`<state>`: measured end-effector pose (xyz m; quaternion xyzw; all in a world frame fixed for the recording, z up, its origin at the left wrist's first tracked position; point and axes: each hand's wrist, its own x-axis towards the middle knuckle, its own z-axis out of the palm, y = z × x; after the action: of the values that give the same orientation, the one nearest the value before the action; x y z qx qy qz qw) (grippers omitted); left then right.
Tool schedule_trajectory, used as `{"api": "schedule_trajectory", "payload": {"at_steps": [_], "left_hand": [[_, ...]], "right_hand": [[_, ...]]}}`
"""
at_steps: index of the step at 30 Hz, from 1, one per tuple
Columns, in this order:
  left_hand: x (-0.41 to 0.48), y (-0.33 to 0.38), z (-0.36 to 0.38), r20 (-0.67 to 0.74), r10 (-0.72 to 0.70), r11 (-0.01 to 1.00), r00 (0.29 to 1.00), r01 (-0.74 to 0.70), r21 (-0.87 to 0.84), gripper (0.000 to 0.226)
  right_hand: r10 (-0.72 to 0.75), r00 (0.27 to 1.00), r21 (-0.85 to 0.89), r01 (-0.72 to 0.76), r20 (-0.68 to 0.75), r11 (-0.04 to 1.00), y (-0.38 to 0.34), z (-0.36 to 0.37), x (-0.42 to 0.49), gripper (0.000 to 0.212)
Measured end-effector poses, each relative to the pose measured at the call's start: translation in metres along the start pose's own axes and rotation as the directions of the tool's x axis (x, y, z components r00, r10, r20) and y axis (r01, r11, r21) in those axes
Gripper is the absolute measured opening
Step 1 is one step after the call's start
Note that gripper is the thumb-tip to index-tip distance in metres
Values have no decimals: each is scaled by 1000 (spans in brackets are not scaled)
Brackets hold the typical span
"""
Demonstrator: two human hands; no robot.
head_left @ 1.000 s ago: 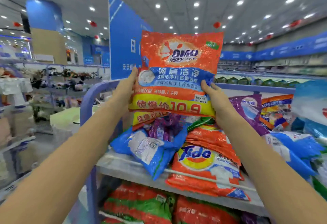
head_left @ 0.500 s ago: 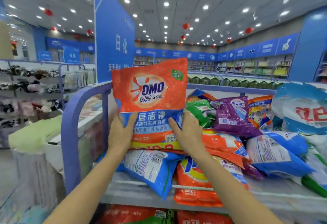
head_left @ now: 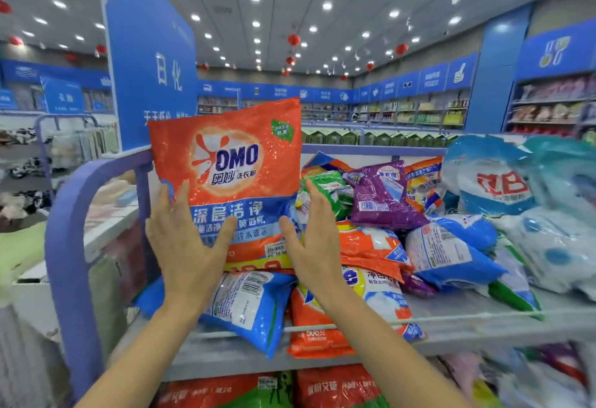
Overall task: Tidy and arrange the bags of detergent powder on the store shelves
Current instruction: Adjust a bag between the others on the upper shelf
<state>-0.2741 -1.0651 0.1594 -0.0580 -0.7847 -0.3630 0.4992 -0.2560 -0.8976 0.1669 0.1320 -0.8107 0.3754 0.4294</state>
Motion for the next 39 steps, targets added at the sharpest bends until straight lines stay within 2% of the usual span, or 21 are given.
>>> {"api": "schedule_trajectory", "payload": {"at_steps": [2, 5, 9, 13, 17, 22, 26, 31, 36, 39], "left_hand": [[-1, 9, 6, 89, 94, 992, 992, -101, 81, 81], [5, 12, 17, 249, 67, 979, 966, -112, 169, 82], [11, 11, 18, 294, 81, 969, 952, -144, 202, 84], [9, 15, 13, 304, 57, 982, 951, -109, 156, 86], [3, 43, 13, 161, 180, 978, 970, -194, 75, 70], [-16, 109, 34, 107, 306, 946, 946, -288, -150, 64], [-53, 174, 60, 195, 376, 880, 906, -283, -381, 50], [-109, 258, 108, 314, 386, 834, 868, -181, -522, 27], [-161, 330, 155, 447, 337, 854, 829, -69, -515, 19], [-186, 353, 178, 472, 317, 892, 823, -91, -442, 17]], "right_hand": [[-84, 994, -114, 92, 75, 989, 1, -3, -3, 60], [-26, 956, -237, 99, 294, 966, 7, -2, -4, 60], [74, 927, -288, 38, 367, 957, 10, -3, -2, 60], [70, 903, -208, 22, 425, 978, 5, -15, -3, 64], [43, 924, -266, 65, 380, 962, 2, -50, -17, 67], [109, 967, -226, -56, 229, 973, 26, -127, -47, 58], [184, 981, -192, -169, 64, 967, 56, -214, -76, 48], [252, 964, -223, -266, -89, 938, 99, -331, -115, 31], [274, 954, -311, -299, -121, 902, 152, -427, -143, 23], [299, 951, -318, -309, -82, 896, 188, -466, -147, 24]]}}
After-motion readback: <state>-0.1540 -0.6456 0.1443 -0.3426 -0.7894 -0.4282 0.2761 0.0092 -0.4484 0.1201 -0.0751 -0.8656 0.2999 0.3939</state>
